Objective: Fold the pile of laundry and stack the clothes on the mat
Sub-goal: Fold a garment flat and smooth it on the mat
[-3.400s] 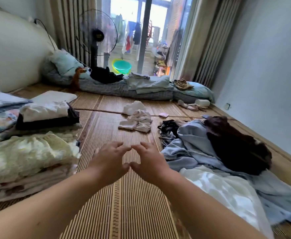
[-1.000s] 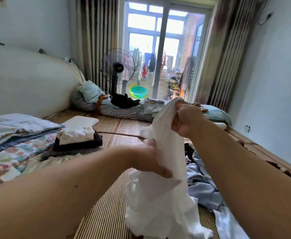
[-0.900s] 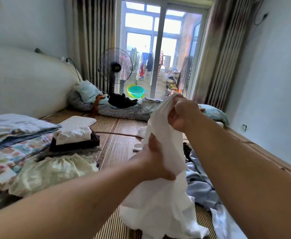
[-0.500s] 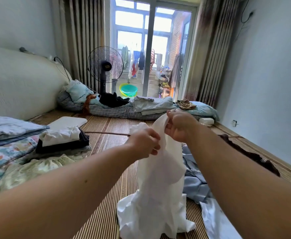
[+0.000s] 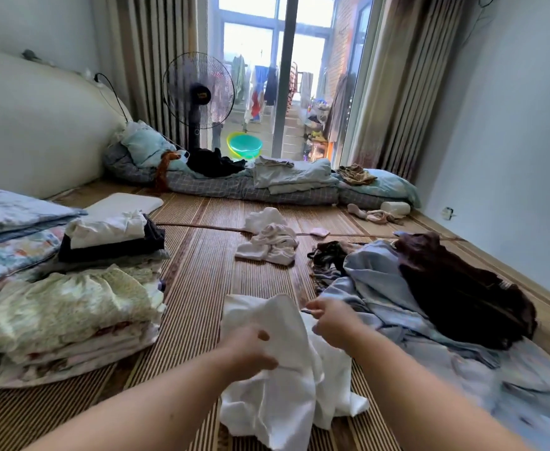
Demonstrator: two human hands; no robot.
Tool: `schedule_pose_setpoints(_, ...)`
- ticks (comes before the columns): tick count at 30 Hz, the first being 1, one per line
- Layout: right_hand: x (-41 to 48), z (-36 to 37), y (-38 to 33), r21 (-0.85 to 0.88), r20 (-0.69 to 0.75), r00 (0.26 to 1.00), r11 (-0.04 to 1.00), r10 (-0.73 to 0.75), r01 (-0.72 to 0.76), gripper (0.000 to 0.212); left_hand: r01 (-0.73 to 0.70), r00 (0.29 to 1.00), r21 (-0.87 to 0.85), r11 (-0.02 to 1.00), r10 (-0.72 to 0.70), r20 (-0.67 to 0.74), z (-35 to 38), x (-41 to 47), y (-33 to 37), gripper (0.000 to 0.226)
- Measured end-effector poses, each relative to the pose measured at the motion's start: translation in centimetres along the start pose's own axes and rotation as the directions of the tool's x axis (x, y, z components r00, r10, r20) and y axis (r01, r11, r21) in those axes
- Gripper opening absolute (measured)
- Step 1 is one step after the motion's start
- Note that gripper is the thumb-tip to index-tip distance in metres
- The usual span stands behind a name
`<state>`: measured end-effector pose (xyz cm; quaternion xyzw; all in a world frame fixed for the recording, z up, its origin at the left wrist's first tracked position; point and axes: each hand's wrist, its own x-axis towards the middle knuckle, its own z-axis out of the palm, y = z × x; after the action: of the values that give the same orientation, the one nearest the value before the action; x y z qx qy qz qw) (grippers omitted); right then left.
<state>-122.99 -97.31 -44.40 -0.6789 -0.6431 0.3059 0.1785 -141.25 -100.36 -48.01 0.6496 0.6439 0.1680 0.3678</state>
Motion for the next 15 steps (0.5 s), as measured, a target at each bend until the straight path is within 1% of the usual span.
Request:
schedule_pose_setpoints(1,0.5,1.5,1.3,-0.132,0.027,1.000,0.991,0.006,-0.002,0.055,0.004,1.000,0.006,1.000,-0.004,0.021,0.6,0.6,-0.6,0.062)
schedule_pose_setpoints(2,0.9,2.8,2.4,-0.196,0.058,0.998,0.980,0.025,-0.013,0.056,0.005,0.999,0.013,1.000,-0.006,0.034,1.2,1.2,-1.0,0.066)
schedule_pose_setpoints(4,1.8,5.2,4.0,-0.234,0.058,0.997,0.972,0.045,-0.030,0.051,0.015,0.999,0.034,0.999,-0.016,0.034,2.4,2.3,-1.7,0.071)
schedule_pose_setpoints(5,2.2,6.1,4.4,-0.222,0.020,0.998,0.974,0.057,-0.051,0.047,0.018,0.999,0.054,0.998,-0.020,0.033,2.9,2.8,-1.9,0.073)
schedule_pose_setpoints(7,3.3,7.5,5.1,-0.093,-0.052,0.990,0.987,0.127,-0.132,0.037,0.012,0.999,0.096,0.995,-0.016,0.042,3.7,3.9,-2.4,0.073)
schedule_pose_setpoints(8,3.9,7.9,5.3,-0.053,-0.067,0.985,0.985,0.158,-0.162,0.028,0.013,0.999,0.106,0.994,-0.018,0.046,3.9,4.4,-2.7,0.072)
schedule_pose_setpoints(9,4.3,8.0,5.3,-0.058,-0.069,0.983,0.983,0.168,-0.172,0.020,0.020,0.999,0.092,0.996,-0.024,0.044,4.0,4.9,-2.9,0.073)
schedule_pose_setpoints(10,4.6,7.7,5.1,-0.106,-0.069,0.986,0.981,0.155,-0.161,0.016,0.035,0.999,0.039,0.999,-0.037,0.039,4.0,5.3,-3.0,0.076)
schedule_pose_setpoints(12,5.2,6.5,4.2,-0.211,-0.118,0.991,0.973,0.068,-0.092,0.025,0.060,0.998,-0.143,0.988,-0.061,0.000,3.3,6.1,-2.7,0.084)
schedule_pose_setpoints(14,5.2,4.3,2.3,-0.225,-0.200,0.976,0.973,-0.088,0.041,0.028,0.090,0.990,-0.326,0.941,-0.122,-0.077,1.4,6.7,-1.2,0.093)
schedule_pose_setpoints(15,4.9,3.0,0.9,-0.195,-0.241,0.957,0.974,-0.164,0.118,0.027,0.119,0.984,-0.438,0.891,-0.166,-0.071,0.2,7.0,-0.1,0.096)
